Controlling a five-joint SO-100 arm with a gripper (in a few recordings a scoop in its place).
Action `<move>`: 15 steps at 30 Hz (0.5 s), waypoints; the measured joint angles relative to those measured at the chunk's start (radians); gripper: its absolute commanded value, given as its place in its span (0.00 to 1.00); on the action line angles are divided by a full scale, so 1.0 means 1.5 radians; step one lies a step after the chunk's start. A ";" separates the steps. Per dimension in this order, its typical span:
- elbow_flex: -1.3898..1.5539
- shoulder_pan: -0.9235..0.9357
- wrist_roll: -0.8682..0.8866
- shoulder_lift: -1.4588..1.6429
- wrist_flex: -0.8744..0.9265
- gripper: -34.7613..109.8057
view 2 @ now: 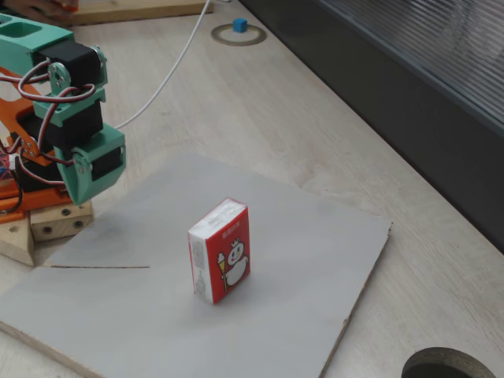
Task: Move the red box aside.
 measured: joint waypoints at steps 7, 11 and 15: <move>-0.003 0.012 0.000 -0.027 0.000 0.27; -0.003 0.052 0.000 -0.034 0.000 0.27; -0.003 0.078 0.000 -0.034 -0.001 0.27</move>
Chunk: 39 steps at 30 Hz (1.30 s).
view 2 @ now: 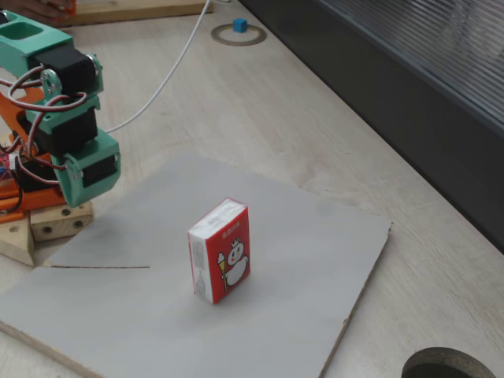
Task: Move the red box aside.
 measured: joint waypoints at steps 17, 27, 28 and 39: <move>0.000 0.014 0.000 0.000 -0.176 0.26; 0.000 0.015 0.000 -0.109 -0.199 0.26; 0.000 0.015 0.000 -0.115 -0.199 0.27; -0.008 0.013 0.000 -0.130 -0.194 0.27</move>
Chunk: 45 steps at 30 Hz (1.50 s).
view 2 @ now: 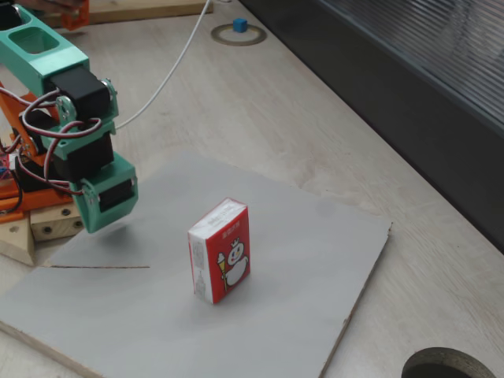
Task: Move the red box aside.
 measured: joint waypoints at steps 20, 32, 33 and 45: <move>-0.453 0.002 0.000 -0.386 0.079 0.27; -0.549 -0.004 0.000 -0.489 0.081 0.27; -0.549 -0.003 0.000 -0.489 0.081 0.27; -0.549 -0.003 0.000 -0.489 0.081 0.27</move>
